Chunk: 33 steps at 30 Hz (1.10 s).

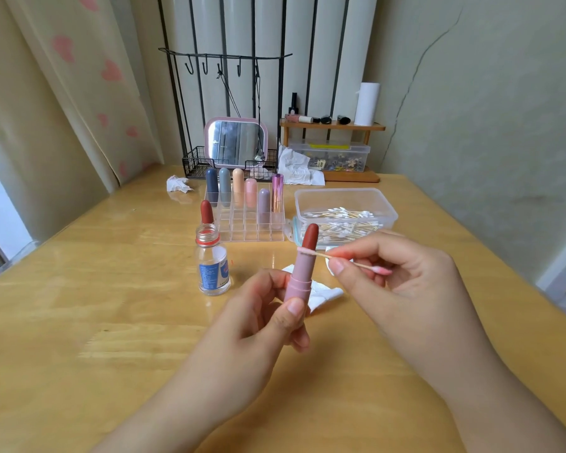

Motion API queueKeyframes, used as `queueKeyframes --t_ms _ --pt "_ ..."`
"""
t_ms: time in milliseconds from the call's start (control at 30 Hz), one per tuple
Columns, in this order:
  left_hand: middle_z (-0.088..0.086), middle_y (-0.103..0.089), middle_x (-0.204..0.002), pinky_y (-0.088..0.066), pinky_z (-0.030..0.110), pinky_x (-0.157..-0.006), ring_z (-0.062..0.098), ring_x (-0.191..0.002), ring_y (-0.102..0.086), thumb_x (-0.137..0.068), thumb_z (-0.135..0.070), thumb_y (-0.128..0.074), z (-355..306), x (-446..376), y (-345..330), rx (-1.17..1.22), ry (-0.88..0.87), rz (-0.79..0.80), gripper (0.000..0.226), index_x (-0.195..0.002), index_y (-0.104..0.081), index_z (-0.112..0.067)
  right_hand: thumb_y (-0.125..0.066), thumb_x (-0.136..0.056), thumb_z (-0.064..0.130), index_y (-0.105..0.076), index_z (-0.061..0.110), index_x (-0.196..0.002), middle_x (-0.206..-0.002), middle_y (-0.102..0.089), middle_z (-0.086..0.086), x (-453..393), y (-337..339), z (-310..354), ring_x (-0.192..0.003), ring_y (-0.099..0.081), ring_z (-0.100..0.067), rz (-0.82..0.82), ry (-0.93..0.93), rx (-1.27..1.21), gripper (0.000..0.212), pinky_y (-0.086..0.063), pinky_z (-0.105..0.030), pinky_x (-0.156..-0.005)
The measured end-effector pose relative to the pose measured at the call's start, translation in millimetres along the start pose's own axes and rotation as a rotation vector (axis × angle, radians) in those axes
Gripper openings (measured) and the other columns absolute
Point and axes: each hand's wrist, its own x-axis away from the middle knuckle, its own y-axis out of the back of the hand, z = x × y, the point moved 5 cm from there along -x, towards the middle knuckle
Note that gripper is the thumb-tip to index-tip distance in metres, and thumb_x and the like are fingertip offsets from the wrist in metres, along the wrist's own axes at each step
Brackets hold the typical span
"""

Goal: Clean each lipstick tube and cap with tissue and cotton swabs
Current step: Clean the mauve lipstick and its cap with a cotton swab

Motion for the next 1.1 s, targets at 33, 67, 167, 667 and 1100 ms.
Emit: queueKeyframes --t_ms 33,67,167,667,1100 --pt "-0.003 -0.061 -0.071 -0.052 0.035 -0.075 0.017 -0.066 -0.061 -0.085 -0.031 -0.052 0 0 -1 -0.002 0.000 0.006 0.024 -0.096 -0.057 -0.010 -0.069 -0.074 0.019 -0.071 0.024 -0.072 -0.061 -0.051 0.006 1 -2 1 -0.057 -0.044 -0.006 0.003 0.016 0.010 0.005 -0.036 -0.014 -0.056" --pt "-0.002 -0.061 -0.071 -0.052 0.035 -0.075 0.017 -0.066 -0.060 -0.085 -0.031 -0.052 0 0 -1 0.003 0.002 0.010 0.025 -0.096 -0.056 -0.009 -0.069 -0.074 0.019 -0.070 0.024 -0.072 -0.060 -0.050 0.006 1 -2 1 -0.057 -0.044 -0.006 0.003 0.026 0.020 0.006 -0.036 -0.014 -0.056" --pt "-0.001 -0.061 -0.071 -0.053 0.031 -0.073 0.016 -0.065 -0.060 -0.084 -0.030 -0.052 -1 0 -2 0.020 0.002 0.014 0.027 -0.096 -0.056 -0.006 -0.068 -0.074 0.018 -0.067 0.019 -0.072 -0.055 -0.042 -0.001 0 3 0 -0.054 -0.038 -0.008 -0.019 0.004 0.010 0.002 -0.034 -0.017 -0.053" --pt "0.002 -0.061 -0.072 -0.051 0.030 -0.073 0.017 -0.065 -0.061 -0.086 -0.032 -0.053 -1 2 -2 0.001 0.001 0.022 0.028 -0.096 -0.056 -0.006 -0.065 -0.071 0.018 -0.066 0.016 -0.071 -0.050 -0.038 0.009 -3 10 -6 -0.049 -0.034 -0.009 0.010 -0.092 -0.099 0.002 -0.033 -0.020 -0.047" --pt "0.002 -0.057 -0.075 -0.051 0.024 -0.068 0.015 -0.063 -0.060 -0.084 -0.025 -0.051 -4 1 -4 0.052 -0.015 0.025 0.022 -0.093 -0.057 -0.007 -0.063 -0.071 0.015 -0.064 0.009 -0.073 -0.048 -0.037 0.011 -5 12 -6 -0.047 -0.032 -0.005 0.025 -0.145 -0.148 0.006 -0.032 -0.019 -0.044"
